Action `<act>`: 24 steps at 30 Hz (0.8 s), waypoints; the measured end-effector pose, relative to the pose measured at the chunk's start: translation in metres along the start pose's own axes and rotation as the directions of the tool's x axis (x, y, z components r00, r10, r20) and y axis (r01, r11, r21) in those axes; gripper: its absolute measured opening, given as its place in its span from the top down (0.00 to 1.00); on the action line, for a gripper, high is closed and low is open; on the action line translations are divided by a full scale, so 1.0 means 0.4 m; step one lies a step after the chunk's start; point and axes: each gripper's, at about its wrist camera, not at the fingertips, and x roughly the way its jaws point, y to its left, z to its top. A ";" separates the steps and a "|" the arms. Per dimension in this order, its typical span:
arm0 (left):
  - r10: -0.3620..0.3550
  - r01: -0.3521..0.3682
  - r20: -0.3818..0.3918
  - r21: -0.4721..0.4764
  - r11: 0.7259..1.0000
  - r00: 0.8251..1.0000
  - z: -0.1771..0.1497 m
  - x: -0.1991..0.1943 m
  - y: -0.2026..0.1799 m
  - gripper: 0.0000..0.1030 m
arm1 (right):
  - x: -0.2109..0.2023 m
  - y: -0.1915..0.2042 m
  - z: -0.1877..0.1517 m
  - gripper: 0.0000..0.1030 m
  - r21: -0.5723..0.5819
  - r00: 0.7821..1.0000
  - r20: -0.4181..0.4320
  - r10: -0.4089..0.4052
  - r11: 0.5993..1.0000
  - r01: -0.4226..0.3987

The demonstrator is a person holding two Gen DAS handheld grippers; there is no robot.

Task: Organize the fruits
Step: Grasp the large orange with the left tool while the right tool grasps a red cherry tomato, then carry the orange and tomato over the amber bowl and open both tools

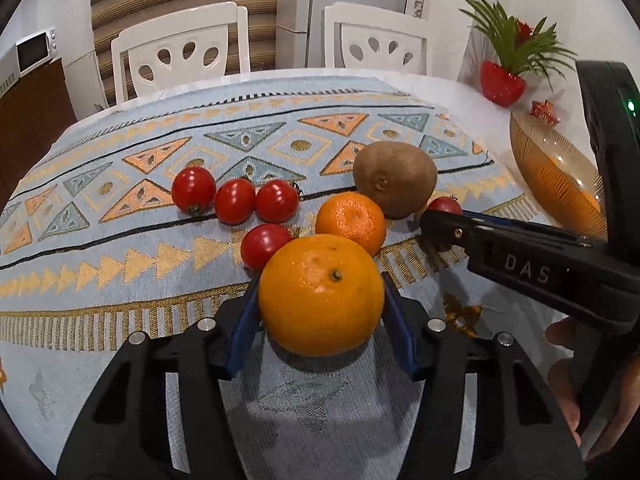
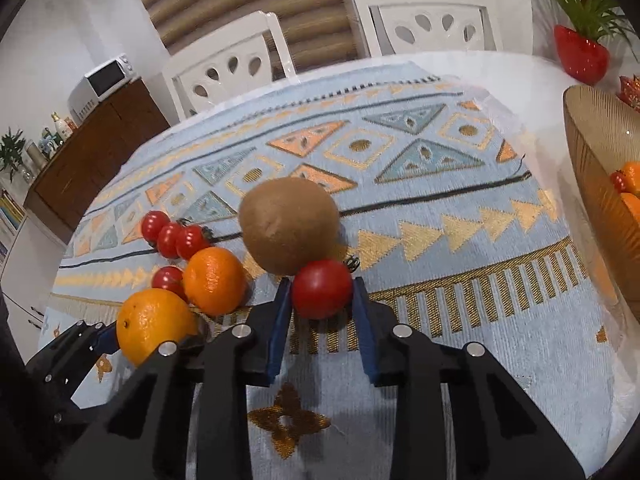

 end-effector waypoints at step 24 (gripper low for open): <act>-0.168 0.135 0.114 0.253 0.958 0.979 0.038 -0.177 -0.294 0.45 | -0.381 -0.144 -0.104 0.71 0.075 0.941 0.296 -0.165 0.986 0.149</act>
